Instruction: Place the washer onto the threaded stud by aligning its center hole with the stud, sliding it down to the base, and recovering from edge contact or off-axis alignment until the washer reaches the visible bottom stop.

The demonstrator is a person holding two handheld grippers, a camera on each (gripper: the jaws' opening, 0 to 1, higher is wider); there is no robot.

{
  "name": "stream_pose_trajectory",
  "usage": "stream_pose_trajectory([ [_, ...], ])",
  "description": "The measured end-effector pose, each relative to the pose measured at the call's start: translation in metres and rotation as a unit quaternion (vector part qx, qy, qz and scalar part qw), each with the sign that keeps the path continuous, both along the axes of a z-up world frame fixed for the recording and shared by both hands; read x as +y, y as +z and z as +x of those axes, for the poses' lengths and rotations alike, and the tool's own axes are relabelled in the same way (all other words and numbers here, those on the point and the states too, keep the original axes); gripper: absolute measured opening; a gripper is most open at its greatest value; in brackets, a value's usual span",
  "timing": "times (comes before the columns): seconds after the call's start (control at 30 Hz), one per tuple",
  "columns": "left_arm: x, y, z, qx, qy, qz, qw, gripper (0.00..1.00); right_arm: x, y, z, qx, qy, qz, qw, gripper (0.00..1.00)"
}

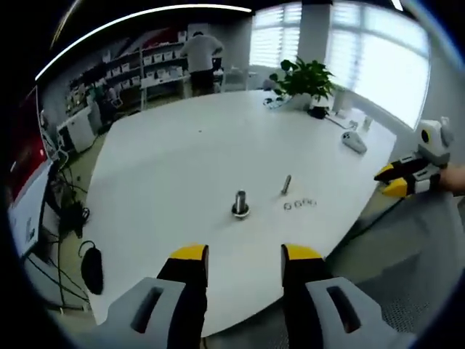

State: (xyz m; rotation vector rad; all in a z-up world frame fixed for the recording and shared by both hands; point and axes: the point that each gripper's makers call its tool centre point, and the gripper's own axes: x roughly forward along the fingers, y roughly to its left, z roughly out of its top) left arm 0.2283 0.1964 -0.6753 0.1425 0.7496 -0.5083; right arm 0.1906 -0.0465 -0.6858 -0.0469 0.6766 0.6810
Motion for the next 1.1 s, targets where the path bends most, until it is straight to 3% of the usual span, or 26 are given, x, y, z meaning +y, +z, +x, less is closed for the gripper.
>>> stream_pose_trajectory([
  [0.27,0.023,0.005,-0.024,-0.007,0.019,0.018,0.9996,0.4,0.002,-0.004,-0.003,0.01,0.008,-0.004,0.9999,0.27],
  [0.53,0.03,-0.003,-0.039,-0.011,0.045,-0.025,0.9986,0.39,0.0,-0.004,-0.001,0.011,0.0,-0.005,0.9999,0.27],
  [0.63,0.024,0.006,-0.035,-0.016,0.062,-0.077,0.995,0.37,-0.002,-0.006,-0.002,0.013,-0.003,-0.009,0.9999,0.27],
  [0.87,0.016,0.012,-0.036,-0.039,0.052,-0.091,0.9938,0.37,-0.004,-0.009,-0.002,0.022,-0.008,-0.017,0.9996,0.28],
  [1.0,0.018,0.002,-0.038,-0.022,0.043,-0.1,0.9938,0.37,-0.005,-0.012,-0.003,0.03,-0.011,-0.024,0.9992,0.28],
  [1.1,0.018,0.005,-0.036,-0.029,0.042,-0.108,0.9928,0.34,-0.006,-0.016,-0.005,0.041,-0.011,-0.033,0.9986,0.28],
])
